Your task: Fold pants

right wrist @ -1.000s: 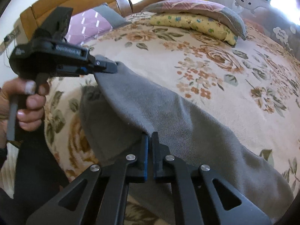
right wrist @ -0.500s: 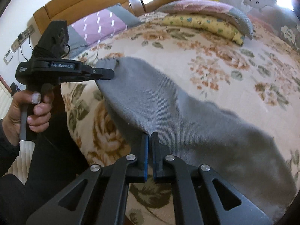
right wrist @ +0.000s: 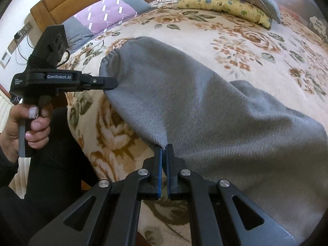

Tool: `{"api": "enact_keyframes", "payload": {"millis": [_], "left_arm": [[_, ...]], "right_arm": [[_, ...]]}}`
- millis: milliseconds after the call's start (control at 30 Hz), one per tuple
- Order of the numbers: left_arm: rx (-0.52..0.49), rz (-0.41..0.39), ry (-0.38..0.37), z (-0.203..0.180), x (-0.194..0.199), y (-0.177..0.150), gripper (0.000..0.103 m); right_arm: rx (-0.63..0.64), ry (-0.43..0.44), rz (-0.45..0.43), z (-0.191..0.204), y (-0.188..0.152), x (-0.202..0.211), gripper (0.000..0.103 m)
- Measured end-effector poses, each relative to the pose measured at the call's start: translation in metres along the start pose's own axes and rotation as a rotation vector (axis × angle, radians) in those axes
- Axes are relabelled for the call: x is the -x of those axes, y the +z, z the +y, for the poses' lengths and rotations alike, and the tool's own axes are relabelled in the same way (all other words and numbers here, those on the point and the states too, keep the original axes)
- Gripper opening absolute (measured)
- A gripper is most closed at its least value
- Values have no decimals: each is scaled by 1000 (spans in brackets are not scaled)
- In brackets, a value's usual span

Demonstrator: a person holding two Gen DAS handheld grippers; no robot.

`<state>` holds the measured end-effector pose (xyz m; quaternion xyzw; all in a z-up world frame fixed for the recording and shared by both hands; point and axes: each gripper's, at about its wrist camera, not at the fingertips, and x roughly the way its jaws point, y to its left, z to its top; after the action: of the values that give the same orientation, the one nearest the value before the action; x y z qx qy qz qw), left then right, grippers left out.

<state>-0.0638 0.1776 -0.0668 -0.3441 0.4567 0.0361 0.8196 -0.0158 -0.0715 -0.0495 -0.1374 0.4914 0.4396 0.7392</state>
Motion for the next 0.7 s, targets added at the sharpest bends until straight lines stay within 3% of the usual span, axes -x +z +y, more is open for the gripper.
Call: {"api": "enact_keyframes", "payload": {"millis": [100,233,267,333,367,467,533,700], "left_arm": [[-3,3,5,-1,-1,0,13],[30,-5,-10,4,6,3,17],[33,-12,-3,5,9,5,21],[48,-22,8,8,14,8,36],[58,-33,7,10,17,11,46],[61,-54,17,13,22,19,49],[62,-53,24,14,20,24,58],[64,-10,34,18,3,32,61]], "right_arm": [[-6,3,20,-1,-3,-4,4],[-30,3,31,-4,-2,-7,14],[-27,1,27,-3,-1,-5,17],[-23,8,20,-2,0,-2,39],[-25,15,7,-1,1,3,43],[-52,47,-46,-6,7,19,44],[-83,61,-84,-12,14,30,44],[-210,2,-172,-56,47,47,44]]}}
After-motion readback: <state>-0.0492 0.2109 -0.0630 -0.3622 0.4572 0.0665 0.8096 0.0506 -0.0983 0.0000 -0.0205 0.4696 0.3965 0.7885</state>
